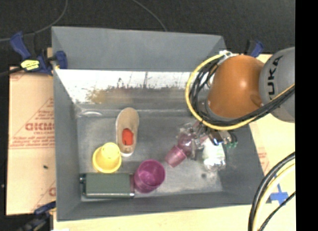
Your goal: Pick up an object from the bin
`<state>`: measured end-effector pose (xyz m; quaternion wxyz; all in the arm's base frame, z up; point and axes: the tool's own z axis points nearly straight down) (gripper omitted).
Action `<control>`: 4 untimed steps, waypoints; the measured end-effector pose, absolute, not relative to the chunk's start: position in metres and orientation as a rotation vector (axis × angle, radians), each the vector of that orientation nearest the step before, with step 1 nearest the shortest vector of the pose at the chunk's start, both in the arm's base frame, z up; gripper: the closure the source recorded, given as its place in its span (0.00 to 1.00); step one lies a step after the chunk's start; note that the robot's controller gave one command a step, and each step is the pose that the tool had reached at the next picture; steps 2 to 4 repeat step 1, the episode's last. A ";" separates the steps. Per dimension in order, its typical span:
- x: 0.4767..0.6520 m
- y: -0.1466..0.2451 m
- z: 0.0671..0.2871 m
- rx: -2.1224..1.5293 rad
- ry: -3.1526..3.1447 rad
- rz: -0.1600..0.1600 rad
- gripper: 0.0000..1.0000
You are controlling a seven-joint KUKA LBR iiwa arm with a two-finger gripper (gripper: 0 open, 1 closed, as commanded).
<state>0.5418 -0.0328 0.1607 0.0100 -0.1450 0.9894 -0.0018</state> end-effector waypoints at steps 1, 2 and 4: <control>0.501 -0.037 0.212 -0.532 3.074 -0.010 1.00; 0.501 -0.037 0.212 -0.532 3.074 -0.010 1.00; 0.501 -0.037 0.212 -0.532 3.074 -0.010 1.00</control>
Offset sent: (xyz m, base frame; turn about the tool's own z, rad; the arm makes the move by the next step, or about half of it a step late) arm -0.0074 0.0115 0.0887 -0.0336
